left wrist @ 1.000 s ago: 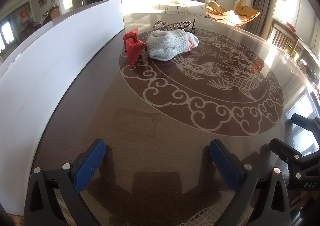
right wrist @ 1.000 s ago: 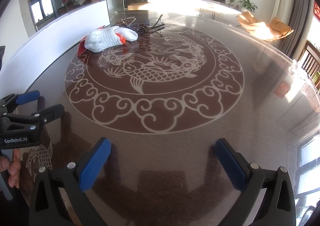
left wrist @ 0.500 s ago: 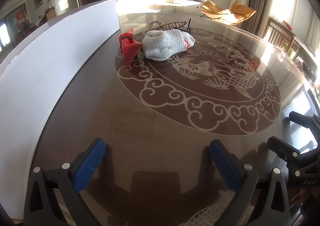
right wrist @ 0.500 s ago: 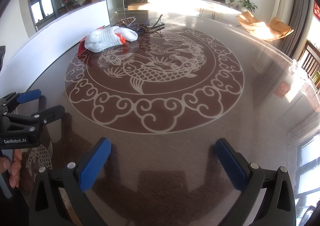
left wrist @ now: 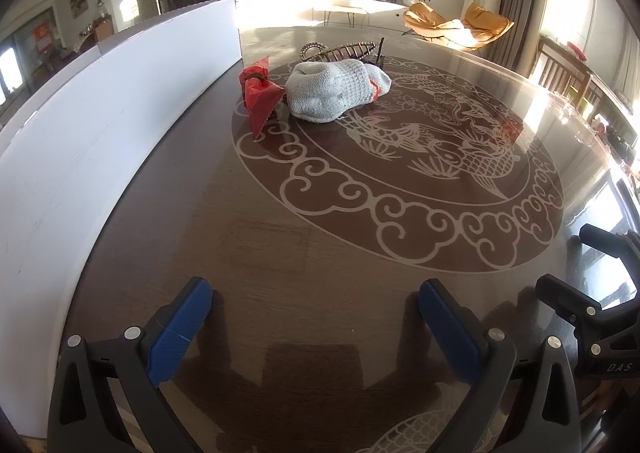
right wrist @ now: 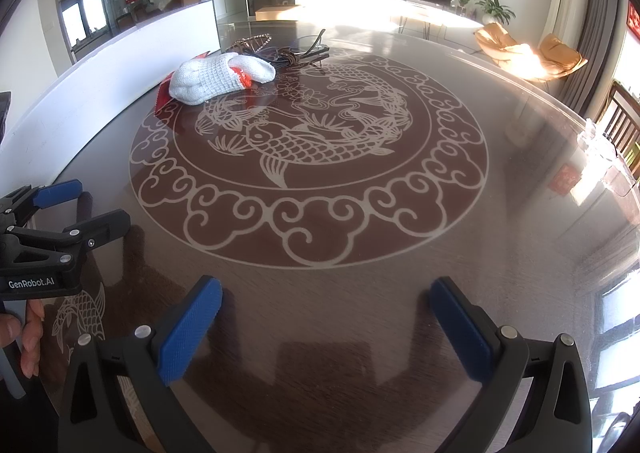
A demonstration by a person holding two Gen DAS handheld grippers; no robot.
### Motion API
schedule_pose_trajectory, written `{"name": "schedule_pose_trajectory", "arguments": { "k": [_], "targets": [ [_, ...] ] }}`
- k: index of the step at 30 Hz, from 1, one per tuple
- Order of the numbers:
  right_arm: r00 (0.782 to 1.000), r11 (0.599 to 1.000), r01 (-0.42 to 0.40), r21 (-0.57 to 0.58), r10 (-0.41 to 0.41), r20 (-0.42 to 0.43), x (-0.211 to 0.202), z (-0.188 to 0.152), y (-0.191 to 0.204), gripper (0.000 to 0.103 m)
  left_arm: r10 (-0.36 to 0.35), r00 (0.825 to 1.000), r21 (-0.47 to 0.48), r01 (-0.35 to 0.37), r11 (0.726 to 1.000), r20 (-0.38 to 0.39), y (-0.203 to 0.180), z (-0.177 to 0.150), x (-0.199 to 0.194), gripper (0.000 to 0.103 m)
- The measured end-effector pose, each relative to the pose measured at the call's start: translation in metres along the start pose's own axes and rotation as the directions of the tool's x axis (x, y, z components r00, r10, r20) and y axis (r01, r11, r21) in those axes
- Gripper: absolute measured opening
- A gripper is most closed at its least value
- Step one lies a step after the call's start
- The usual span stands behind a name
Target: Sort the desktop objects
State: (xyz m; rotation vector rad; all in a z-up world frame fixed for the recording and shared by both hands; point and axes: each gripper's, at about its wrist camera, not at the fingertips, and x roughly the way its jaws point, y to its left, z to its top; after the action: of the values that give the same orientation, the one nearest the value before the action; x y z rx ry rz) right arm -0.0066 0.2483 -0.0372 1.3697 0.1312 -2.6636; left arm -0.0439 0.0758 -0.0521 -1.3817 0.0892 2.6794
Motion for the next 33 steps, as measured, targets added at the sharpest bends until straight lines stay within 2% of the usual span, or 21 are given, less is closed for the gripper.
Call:
{"name": "schedule_pose_trajectory", "arguments": {
  "k": [27, 33],
  "targets": [
    [1.000, 1.000, 0.000, 0.000, 0.000, 0.000, 0.000, 0.000, 0.000, 0.103, -0.009, 1.000, 0.004, 0.009, 1.000, 0.001, 0.001, 0.000, -0.002, 0.103],
    [1.000, 1.000, 0.001, 0.000, -0.001, 0.000, 0.000, 0.000, 0.000, 0.103, -0.052, 0.998, -0.081, 0.054, 0.995, 0.029, 0.019, 0.000, -0.006, 0.103]
  ]
}}
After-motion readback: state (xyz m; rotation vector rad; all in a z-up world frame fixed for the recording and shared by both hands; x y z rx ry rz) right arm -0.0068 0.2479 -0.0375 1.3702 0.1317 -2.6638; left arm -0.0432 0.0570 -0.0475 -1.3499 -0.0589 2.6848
